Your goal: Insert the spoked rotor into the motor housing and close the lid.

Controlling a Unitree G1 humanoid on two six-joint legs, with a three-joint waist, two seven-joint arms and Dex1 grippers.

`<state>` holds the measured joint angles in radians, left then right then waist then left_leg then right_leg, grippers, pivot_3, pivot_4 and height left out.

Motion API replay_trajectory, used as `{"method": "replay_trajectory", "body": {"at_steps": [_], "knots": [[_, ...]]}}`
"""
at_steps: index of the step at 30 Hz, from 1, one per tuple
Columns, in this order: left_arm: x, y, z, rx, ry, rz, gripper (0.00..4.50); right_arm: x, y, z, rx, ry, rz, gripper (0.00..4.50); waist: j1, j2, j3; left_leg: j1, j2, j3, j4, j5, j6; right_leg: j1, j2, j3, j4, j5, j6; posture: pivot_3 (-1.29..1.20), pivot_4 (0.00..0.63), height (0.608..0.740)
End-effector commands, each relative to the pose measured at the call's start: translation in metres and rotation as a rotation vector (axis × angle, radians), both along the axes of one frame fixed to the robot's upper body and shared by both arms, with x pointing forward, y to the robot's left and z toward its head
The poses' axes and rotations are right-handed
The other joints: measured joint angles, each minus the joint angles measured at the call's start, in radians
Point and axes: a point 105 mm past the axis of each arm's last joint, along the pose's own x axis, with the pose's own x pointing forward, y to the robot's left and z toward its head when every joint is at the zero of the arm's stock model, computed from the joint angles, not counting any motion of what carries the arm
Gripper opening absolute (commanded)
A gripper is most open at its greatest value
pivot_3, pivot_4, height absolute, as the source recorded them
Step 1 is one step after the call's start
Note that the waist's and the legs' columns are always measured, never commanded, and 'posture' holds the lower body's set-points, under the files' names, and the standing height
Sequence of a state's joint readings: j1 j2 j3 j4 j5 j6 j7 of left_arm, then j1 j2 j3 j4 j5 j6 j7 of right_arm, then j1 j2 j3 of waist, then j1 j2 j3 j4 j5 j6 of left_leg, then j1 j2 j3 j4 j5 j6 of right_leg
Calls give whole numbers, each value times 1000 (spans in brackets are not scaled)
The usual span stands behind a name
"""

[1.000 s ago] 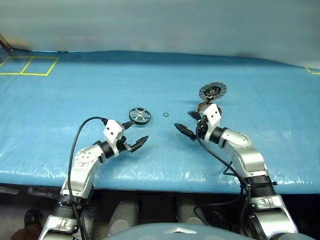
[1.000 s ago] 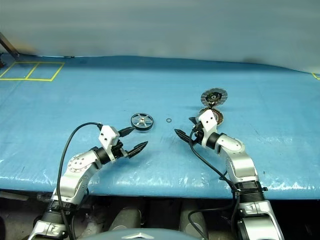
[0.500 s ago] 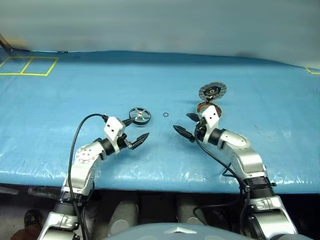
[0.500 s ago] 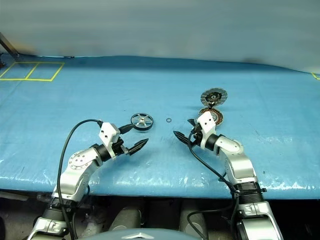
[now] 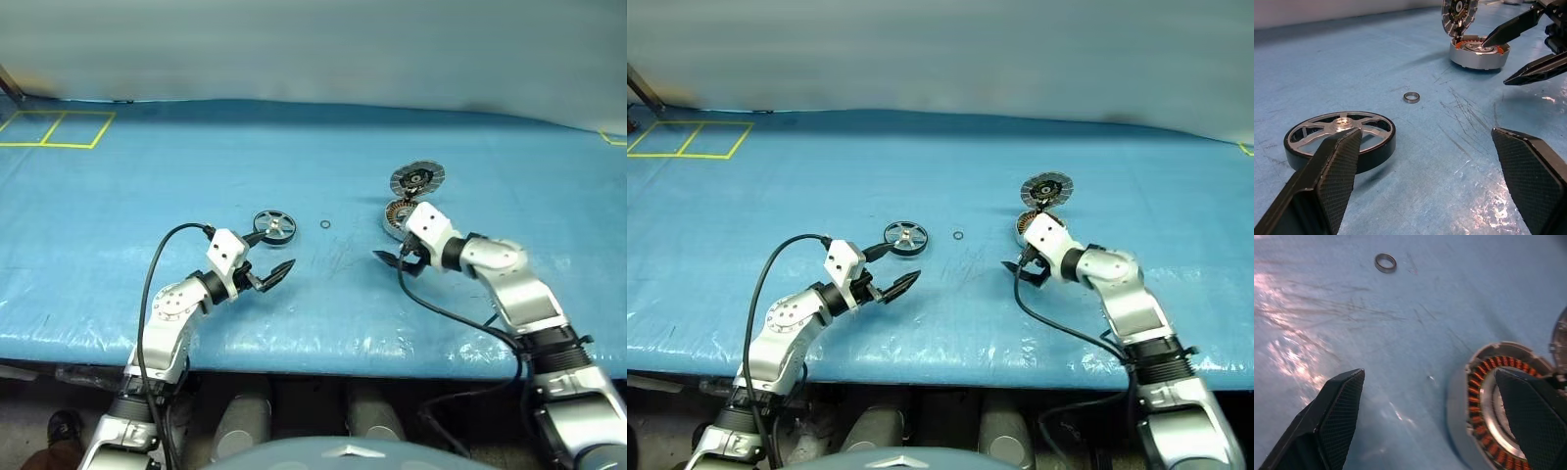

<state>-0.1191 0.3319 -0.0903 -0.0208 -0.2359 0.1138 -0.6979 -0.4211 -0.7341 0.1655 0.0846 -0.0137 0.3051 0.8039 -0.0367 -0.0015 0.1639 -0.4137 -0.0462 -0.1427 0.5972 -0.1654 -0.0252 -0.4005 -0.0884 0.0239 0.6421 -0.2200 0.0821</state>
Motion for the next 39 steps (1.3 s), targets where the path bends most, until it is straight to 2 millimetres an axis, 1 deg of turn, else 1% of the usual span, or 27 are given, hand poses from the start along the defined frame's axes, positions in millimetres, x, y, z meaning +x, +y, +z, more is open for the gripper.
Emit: {"method": "replay_trajectory", "body": {"at_steps": [1,3,5,9,15,20,24,31,35,39], "knots": [[1,-5,10,-8,-58,-4,4500,11,-2,25,-104,-69,47,4484,0,-1,0,0,0,0,0,0,0,0,0,0,0,0,0,0,150,740],[1,-4,11,-13,-64,7,4500,20,-9,23,-205,-42,52,4484,-1,-2,1,0,0,0,0,0,0,0,0,0,0,0,0,0,150,740],[0,-4,9,-16,-62,15,4500,26,-13,21,-259,-25,50,4484,1,-3,2,0,0,0,0,0,0,0,0,0,0,0,0,0,150,740],[-4,-1,6,-13,-57,34,4500,29,-15,19,-267,-4,52,4484,6,-4,2,-1,-2,0,-1,0,0,0,-2,0,-1,1,1,0,150,740],[-5,6,7,-8,-63,69,4500,31,-21,7,-284,34,28,4484,10,-4,2,-2,-3,0,0,0,1,-1,-3,0,-1,1,2,0,150,740],[-7,5,4,-7,-56,75,4500,29,-23,0,-284,56,16,4484,10,-4,2,-2,-3,0,0,0,1,-1,-3,0,-1,1,2,0,150,740],[-3,6,6,1,-66,83,4500,26,-19,-7,-272,79,34,4484,10,-4,2,-2,-3,0,0,0,1,0,-3,0,-1,1,2,0,150,740],[-5,7,5,5,-63,85,4500,21,-18,-10,-259,89,32,4484,10,-4,2,-1,-3,0,0,0,1,0,-3,0,-1,1,2,0,150,740],[-5,7,4,5,-61,86,4500,17,-20,-17,-265,126,38,4484,10,-4,2,-1,-3,0,1,0,1,0,-3,0,-1,1,2,0,150,740],[-5,5,2,3,-59,88,4500,14,-19,-20,-265,147,48,4484,10,-4,2,-1,-3,0,1,0,1,1,-3,0,-1,1,2,0,150,740]]}}
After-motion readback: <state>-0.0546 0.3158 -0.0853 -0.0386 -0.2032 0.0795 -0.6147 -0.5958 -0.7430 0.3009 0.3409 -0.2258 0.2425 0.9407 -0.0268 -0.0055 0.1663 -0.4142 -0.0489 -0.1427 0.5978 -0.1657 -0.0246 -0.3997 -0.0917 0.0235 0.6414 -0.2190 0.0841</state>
